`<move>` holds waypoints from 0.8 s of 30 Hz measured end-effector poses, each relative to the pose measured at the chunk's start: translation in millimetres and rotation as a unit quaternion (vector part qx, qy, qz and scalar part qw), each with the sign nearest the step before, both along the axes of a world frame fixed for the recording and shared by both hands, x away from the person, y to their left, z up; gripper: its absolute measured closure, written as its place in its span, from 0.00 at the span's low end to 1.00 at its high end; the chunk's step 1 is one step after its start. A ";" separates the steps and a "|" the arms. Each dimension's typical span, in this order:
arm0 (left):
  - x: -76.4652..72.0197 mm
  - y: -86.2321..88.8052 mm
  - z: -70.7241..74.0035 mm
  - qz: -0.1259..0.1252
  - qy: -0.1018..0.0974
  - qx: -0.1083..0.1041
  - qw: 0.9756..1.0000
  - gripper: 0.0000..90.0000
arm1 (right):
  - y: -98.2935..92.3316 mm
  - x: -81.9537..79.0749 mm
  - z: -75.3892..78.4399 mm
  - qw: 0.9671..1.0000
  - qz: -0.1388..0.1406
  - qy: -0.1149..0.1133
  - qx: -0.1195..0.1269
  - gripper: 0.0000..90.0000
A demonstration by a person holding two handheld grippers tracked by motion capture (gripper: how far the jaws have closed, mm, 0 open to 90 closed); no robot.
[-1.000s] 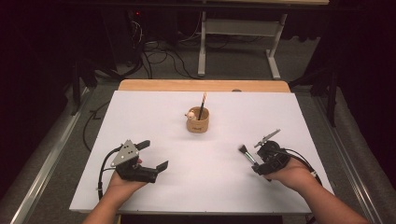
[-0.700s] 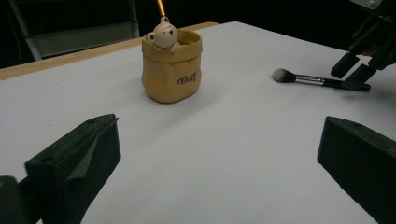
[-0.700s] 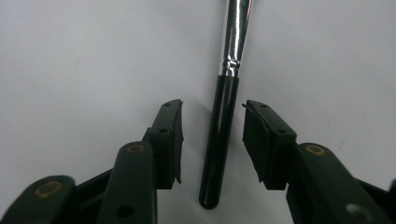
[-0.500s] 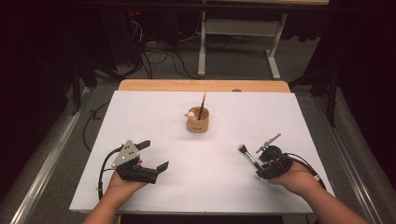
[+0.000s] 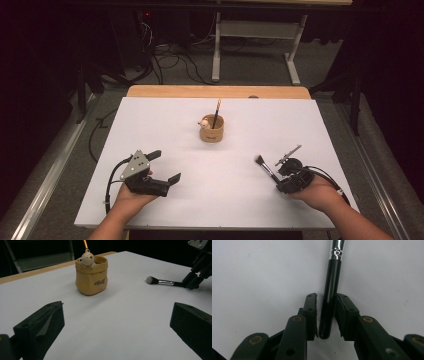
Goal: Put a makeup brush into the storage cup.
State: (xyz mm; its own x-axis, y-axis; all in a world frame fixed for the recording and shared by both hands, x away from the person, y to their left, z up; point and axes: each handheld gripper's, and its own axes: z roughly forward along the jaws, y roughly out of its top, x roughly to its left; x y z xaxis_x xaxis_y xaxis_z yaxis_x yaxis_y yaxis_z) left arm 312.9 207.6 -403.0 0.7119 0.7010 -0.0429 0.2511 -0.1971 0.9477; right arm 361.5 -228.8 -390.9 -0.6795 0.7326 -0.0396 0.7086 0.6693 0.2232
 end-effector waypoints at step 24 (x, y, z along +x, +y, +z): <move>0.5 -0.6 1.9 0.000 -0.006 0.000 1.000 0.00 | 0.9 6.1 -2.7 1.000 -0.005 0.011 -0.009 0.91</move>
State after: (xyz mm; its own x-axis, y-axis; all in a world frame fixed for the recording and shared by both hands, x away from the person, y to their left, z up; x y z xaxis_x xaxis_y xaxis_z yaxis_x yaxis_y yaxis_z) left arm 313.5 207.0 -401.1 0.7129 0.7005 -0.0341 0.2388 -0.1967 0.9509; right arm 367.6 -227.9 -393.5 -0.6733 0.7383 -0.0384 0.7196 0.6664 0.1952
